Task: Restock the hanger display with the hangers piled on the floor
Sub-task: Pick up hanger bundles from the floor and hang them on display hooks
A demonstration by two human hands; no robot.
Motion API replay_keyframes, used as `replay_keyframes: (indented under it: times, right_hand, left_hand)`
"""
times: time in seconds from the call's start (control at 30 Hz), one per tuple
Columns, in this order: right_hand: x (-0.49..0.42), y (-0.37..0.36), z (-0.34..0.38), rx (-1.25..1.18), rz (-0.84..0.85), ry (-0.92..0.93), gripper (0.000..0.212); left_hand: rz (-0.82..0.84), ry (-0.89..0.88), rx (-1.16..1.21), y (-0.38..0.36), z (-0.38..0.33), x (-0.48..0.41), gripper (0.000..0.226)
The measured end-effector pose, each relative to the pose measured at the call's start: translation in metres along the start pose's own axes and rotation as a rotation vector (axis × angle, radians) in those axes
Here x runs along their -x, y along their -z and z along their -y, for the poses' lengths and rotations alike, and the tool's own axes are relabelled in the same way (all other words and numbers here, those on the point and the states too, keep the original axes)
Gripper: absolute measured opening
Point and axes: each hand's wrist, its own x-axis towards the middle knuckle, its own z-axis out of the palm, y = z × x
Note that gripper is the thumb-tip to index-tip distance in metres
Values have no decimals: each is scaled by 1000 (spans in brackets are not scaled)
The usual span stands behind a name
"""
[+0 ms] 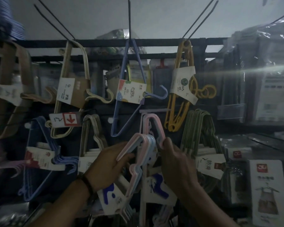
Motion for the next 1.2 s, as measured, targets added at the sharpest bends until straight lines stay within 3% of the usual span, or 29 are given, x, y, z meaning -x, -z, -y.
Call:
replay_keyframes:
  times: [0.2,0.33,0.47,0.63,0.83,0.93,1.0,1.1,1.2]
  right_hand:
    - [-2,16,-3,-11,-50,-7,22]
    - [-16,8,-9,108,135,-71,31]
    - [-37,-9,-7,46,240,-109,14]
    - [-80,-49,-3,86,264,-114,23]
    - [-124,-98,-20,152,563,-41,61]
    - [-127,-105,-25,144,638,-71,46]
    - [-120,-93,-22,134,596,-55,34]
    - [-99,-51,-13,3,463,-82,27]
    - [-65,-3,3,-479,475,-219,35]
  left_hand:
    - [0,-38,12,-3,-14,-10,43]
    - [-10,104,30,-10,-13,-13,30]
    - [-5,102,-18,-9,-15,-11,30]
    - [-17,258,5,-2,-1,0,29]
    - [-111,352,-48,4,12,11,25]
    - [-133,371,-33,-1,18,15,24]
    - [-139,384,-2,-6,18,16,20]
    - [-171,379,8,-18,13,14,17]
    - [-233,354,32,-33,7,8,22]
